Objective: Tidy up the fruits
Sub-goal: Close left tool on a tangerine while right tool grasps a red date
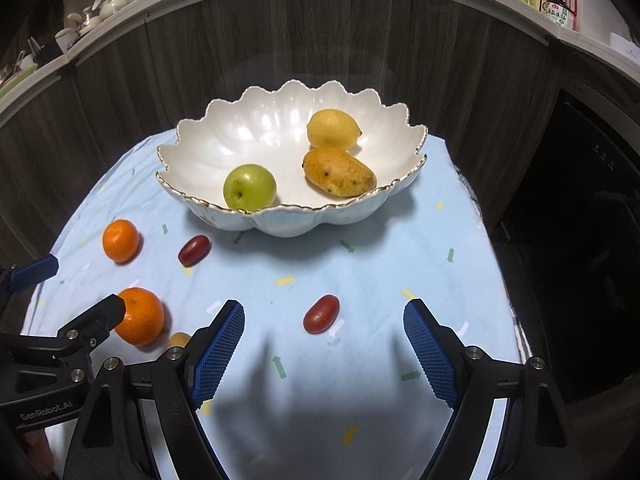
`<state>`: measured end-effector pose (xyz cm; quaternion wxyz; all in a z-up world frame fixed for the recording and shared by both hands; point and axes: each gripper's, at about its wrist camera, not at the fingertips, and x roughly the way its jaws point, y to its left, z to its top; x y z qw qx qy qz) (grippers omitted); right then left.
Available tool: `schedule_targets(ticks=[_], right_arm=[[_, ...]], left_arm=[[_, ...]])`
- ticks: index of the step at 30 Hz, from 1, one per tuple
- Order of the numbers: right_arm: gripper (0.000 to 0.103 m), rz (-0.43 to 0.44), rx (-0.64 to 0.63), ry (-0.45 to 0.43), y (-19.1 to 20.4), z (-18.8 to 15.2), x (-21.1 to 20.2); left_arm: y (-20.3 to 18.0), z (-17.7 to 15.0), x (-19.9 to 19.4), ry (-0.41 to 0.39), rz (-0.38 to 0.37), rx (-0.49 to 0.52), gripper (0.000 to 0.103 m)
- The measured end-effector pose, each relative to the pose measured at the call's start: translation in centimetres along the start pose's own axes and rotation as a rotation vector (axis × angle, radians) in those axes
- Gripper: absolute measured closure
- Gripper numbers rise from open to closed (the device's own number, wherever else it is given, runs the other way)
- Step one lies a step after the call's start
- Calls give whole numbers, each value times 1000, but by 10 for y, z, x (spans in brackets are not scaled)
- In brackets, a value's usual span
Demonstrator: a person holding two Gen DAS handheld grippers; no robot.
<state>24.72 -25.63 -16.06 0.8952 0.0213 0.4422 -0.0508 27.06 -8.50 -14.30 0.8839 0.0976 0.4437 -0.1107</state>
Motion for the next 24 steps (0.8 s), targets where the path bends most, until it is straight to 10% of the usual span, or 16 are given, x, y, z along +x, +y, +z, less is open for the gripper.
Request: schedule_targets(ticks=[16,24], right_arm=[[22,-1,0,23,1,-7,25],[43,16,13,58,0,-12,39]], left_arm=[[-6,-14,28,49,-39,-4,11],[-10,-18,38,77,-79,-6,29]])
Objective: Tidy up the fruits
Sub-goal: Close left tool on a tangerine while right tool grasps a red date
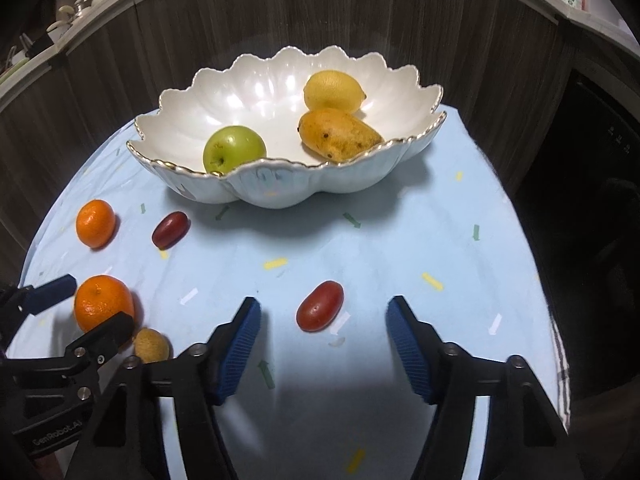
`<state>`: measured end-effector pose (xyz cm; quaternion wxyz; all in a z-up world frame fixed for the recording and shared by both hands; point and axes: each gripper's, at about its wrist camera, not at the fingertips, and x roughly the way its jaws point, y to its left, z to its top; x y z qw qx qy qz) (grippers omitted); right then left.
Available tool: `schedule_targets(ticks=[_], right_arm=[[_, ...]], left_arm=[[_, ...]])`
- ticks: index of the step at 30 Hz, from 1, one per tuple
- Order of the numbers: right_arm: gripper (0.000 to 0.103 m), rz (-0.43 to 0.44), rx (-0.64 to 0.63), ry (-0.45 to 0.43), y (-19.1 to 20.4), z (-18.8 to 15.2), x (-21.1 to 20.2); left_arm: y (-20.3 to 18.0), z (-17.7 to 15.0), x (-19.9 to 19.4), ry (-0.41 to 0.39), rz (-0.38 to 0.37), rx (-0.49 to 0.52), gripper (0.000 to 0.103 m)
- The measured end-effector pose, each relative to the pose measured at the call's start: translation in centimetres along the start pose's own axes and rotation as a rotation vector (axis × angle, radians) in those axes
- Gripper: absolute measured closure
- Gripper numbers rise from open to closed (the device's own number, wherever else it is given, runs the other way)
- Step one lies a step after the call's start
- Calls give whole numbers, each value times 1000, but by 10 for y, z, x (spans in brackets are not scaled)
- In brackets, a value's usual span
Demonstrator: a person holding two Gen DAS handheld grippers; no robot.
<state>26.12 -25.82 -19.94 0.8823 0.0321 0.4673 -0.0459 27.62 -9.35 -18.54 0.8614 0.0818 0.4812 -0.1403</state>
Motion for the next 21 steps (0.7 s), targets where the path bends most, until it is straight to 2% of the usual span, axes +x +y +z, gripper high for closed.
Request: schedule_targets(ticks=[2,13,17,21], right_arm=[[49,-1,0,3,0,-1,2],[69,-13,8,-8,-3,-1,4],[79,-9,7,-11,-3,0,3],[80,-8,5,-14,-3,0,2]], left_arm=[[-1,-1,2,1,-4,0,32],[-10,-3,3,3,-41,18,56],[-9,-3,3,3,-41,11,56],[-6,-3,2,-1,-30,2,57]])
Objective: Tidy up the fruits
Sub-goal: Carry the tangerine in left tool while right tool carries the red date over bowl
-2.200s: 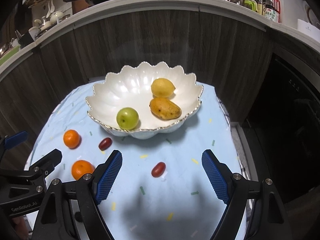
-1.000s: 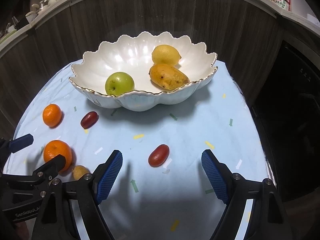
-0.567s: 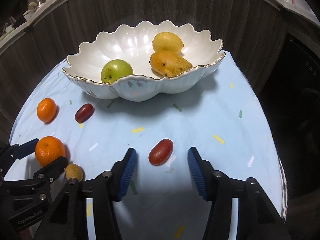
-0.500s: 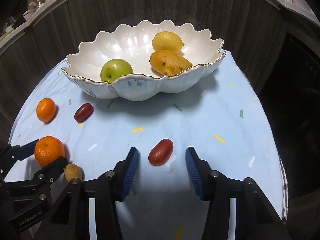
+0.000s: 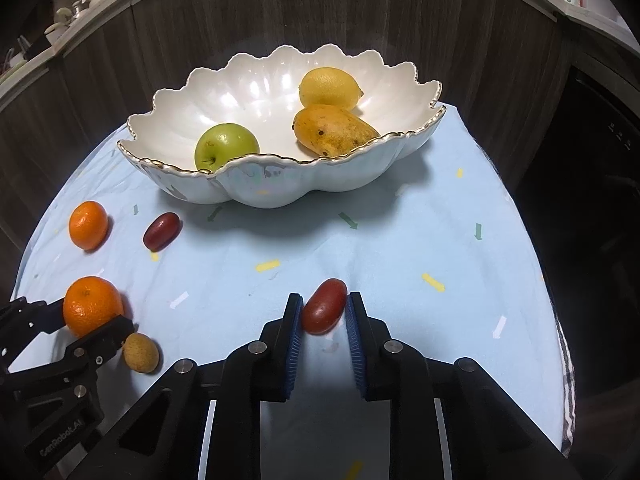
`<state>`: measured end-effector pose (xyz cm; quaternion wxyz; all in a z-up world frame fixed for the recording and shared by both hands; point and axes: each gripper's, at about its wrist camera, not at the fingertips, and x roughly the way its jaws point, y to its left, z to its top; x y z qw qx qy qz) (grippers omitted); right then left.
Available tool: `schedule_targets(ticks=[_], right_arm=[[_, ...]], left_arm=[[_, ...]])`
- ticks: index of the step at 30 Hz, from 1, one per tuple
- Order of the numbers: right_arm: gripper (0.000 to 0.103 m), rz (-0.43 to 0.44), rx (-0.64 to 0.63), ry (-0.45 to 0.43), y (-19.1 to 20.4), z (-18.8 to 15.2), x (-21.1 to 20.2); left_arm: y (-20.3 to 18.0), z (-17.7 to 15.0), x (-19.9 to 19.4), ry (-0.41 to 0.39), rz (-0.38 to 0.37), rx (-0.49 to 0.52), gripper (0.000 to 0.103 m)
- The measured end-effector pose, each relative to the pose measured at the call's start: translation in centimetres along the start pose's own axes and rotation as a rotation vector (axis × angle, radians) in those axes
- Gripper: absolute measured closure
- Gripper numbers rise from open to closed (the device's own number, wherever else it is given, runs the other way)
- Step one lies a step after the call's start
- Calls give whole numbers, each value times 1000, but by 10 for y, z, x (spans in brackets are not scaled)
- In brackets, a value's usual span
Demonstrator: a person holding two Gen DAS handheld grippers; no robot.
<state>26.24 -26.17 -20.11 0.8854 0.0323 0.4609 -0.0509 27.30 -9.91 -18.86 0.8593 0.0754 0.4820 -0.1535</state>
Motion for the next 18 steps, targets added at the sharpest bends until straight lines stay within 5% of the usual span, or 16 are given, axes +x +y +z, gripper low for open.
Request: schedule_targets(ticks=[18], right_arm=[[81,26,-12,-55,5,5,-24]], left_arm=[[2,5,-13,-39,9,-12,58]])
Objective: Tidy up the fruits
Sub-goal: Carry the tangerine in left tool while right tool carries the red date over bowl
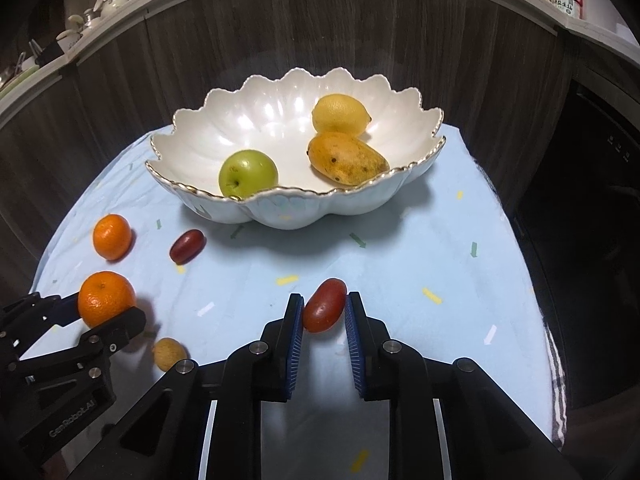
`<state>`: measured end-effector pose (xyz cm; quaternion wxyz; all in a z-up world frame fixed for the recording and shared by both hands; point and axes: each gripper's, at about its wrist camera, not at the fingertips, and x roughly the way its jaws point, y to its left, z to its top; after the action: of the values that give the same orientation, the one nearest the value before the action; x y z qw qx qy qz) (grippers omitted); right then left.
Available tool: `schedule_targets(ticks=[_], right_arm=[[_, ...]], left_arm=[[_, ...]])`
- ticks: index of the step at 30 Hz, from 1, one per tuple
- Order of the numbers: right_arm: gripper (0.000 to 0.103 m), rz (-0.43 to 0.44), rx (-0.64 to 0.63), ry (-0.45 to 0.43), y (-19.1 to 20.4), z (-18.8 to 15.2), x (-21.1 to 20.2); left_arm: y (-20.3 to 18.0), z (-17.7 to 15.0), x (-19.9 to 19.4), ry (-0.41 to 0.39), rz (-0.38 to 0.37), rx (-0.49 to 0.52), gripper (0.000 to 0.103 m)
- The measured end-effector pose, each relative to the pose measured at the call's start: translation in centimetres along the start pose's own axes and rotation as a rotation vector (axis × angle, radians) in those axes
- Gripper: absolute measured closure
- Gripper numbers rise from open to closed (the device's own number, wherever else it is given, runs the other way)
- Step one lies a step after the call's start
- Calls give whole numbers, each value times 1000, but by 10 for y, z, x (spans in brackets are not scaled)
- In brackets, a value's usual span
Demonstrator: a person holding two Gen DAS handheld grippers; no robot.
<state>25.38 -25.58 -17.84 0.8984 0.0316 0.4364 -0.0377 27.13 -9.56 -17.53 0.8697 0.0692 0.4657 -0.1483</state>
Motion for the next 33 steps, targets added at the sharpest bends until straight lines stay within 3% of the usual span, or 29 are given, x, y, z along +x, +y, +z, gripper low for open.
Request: schedule_targets(ticks=[33], right_arm=[[81,10,-2,-154,0,45,-68]], left_arm=[[-2,48,-68,-138,48,21,59]])
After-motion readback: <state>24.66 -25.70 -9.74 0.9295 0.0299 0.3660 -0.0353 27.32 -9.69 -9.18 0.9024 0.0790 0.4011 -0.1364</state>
